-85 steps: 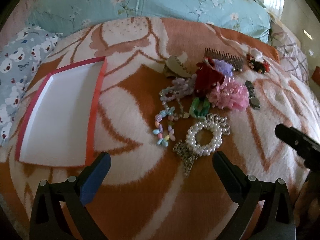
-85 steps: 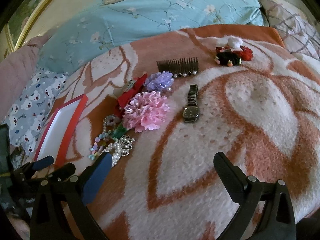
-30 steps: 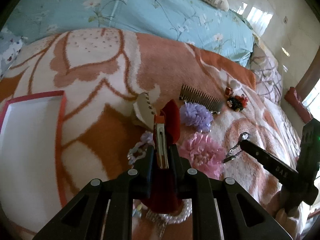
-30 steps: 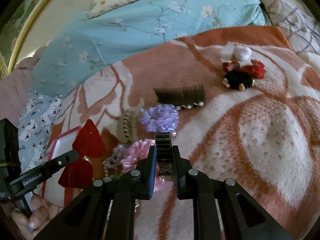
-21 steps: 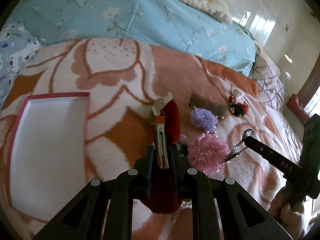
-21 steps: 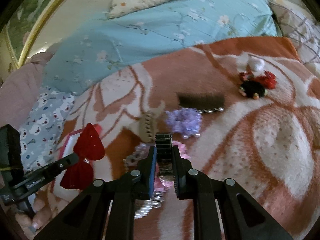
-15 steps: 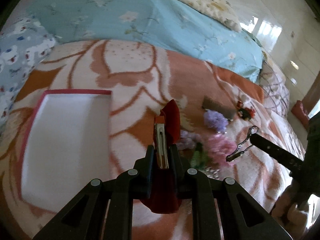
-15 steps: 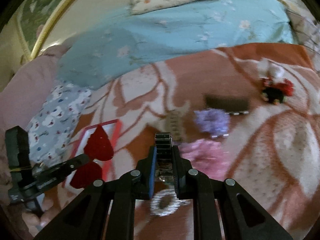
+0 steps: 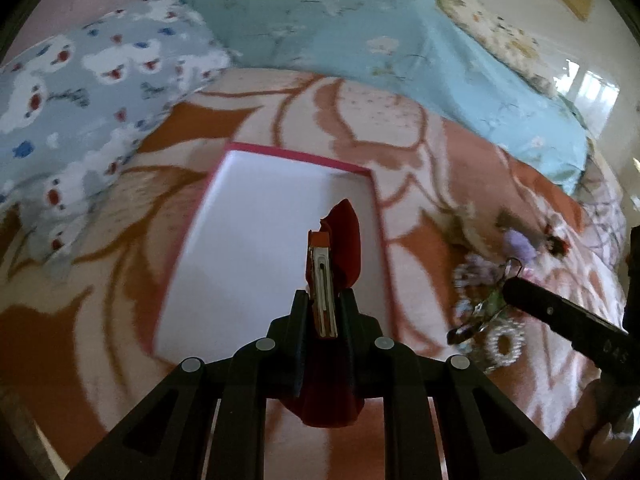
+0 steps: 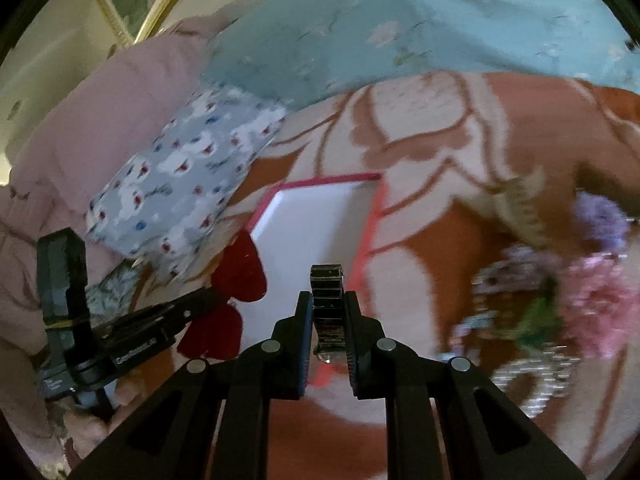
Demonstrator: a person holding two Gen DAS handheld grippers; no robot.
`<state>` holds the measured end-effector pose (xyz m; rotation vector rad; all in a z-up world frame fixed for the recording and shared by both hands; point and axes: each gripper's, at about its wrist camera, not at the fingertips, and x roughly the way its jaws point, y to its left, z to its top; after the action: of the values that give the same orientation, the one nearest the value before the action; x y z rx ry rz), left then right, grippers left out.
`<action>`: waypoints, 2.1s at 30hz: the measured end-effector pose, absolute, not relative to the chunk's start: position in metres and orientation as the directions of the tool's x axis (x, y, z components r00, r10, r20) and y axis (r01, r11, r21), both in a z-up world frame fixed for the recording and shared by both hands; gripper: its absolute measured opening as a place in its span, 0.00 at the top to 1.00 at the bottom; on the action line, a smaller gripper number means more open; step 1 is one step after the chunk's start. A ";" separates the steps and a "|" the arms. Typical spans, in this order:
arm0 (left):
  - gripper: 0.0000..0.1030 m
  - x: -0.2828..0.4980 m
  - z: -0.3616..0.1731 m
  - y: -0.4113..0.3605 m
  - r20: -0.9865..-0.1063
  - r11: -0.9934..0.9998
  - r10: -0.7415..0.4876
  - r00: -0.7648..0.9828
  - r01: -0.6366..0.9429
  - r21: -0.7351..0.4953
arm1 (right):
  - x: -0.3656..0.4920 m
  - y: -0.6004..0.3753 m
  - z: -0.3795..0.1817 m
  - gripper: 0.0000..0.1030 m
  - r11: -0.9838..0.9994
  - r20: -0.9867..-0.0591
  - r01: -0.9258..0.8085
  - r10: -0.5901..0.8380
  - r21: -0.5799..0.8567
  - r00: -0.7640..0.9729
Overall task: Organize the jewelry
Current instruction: 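Carry the red clip and watch into the white box and open both tools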
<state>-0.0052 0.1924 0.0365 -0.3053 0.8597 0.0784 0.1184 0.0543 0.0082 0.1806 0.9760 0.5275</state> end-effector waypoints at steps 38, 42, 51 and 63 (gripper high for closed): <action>0.84 0.046 -0.048 0.239 -0.777 0.955 -0.027 0.629 -0.214 -0.206 | 0.164 0.150 -0.091 0.86 0.845 -0.855 -0.395 0.469 0.360 0.223; 0.81 0.051 -0.055 0.240 -0.789 0.953 -0.038 0.613 -0.215 -0.213 | 0.167 0.151 -0.095 0.86 0.847 -0.860 -0.393 0.464 0.359 0.214; 0.72 0.060 -0.062 0.238 -0.808 0.952 -0.036 0.588 -0.226 -0.207 | 0.171 0.149 -0.098 0.82 0.838 -0.850 -0.385 0.486 0.388 0.201; 0.55 0.059 -0.060 0.227 -0.820 0.960 0.018 0.572 -0.238 -0.145 | 0.168 0.137 -0.084 0.81 0.830 -0.829 -0.360 0.517 0.425 0.214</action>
<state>0.0588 0.2274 -0.0597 -0.2514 0.9528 0.1520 0.1684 0.1371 -0.0840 0.1515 1.2110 0.6116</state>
